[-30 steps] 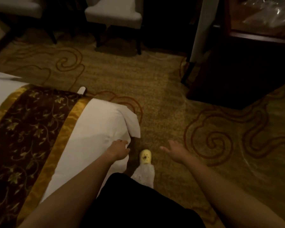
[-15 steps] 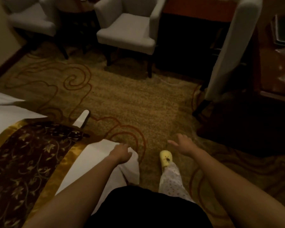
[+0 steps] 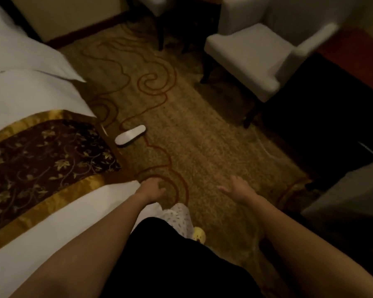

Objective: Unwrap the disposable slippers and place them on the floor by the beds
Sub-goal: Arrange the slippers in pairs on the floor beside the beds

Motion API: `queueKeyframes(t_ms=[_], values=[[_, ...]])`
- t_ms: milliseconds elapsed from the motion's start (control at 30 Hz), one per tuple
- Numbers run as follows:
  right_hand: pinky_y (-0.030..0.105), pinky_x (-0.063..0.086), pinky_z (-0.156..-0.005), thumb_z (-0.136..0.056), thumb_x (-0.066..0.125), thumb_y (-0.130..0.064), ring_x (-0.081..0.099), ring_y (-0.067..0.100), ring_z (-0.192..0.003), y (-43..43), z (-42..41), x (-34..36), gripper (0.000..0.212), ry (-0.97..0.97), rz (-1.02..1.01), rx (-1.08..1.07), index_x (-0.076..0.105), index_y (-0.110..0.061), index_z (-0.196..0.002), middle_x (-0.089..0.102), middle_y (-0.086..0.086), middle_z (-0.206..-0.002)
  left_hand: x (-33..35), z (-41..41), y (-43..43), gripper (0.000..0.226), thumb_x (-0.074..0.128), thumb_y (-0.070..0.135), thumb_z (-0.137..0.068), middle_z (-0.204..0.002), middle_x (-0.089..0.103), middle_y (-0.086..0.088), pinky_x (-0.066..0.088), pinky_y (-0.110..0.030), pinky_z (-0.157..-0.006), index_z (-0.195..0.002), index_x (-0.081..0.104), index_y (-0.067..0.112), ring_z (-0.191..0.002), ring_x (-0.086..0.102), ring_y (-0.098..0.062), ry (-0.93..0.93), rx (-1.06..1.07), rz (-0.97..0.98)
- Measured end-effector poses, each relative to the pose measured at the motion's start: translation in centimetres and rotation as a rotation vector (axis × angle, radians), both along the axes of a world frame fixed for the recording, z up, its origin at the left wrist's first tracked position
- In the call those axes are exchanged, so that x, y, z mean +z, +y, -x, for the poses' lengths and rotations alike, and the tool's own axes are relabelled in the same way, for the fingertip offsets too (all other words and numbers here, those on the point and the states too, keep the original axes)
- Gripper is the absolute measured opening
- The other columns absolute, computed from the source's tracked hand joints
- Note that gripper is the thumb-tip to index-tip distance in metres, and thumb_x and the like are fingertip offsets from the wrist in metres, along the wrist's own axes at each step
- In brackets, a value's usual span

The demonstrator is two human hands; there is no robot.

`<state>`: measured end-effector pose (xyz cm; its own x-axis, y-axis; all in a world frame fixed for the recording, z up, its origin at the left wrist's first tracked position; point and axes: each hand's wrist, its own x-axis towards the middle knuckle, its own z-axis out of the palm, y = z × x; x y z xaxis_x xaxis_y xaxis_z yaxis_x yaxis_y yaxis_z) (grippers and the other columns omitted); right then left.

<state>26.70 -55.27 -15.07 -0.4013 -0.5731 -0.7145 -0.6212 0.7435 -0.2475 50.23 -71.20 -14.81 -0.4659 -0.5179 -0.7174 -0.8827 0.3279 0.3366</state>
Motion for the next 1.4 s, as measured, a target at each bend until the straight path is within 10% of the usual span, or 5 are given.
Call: queueKeyframes(t_ms=[900,1400], values=[[0.043,0.036,-0.105,-0.089,0.048,-0.052,0.034,0.034,-0.133,-44.9,21.0,-1.8,0.072,-0.058,-0.025,0.608,0.029,-0.005,-0.141,0.033,0.019,-0.146,-1.5,18.6,-30.2,0.044,0.042,0.029,-0.097,-0.141,0.048,-0.016,0.033,-0.036,-0.111,-0.132,0.050,0.005,-0.128,0.045,-0.032,-0.018,0.566,-0.087],[0.041,0.035,-0.106,-0.088,0.053,-0.046,0.040,0.034,-0.130,-69.6,22.8,-3.4,0.068,-0.059,-0.058,1.236,0.031,-0.005,-0.138,0.039,0.019,-0.144,-3.3,21.2,-34.8,0.048,0.047,0.031,-0.094,-0.142,0.047,-0.017,0.035,-0.034,-0.109,-0.136,0.046,0.007,-0.131,0.043,-0.032,-0.108,1.335,-0.147]])
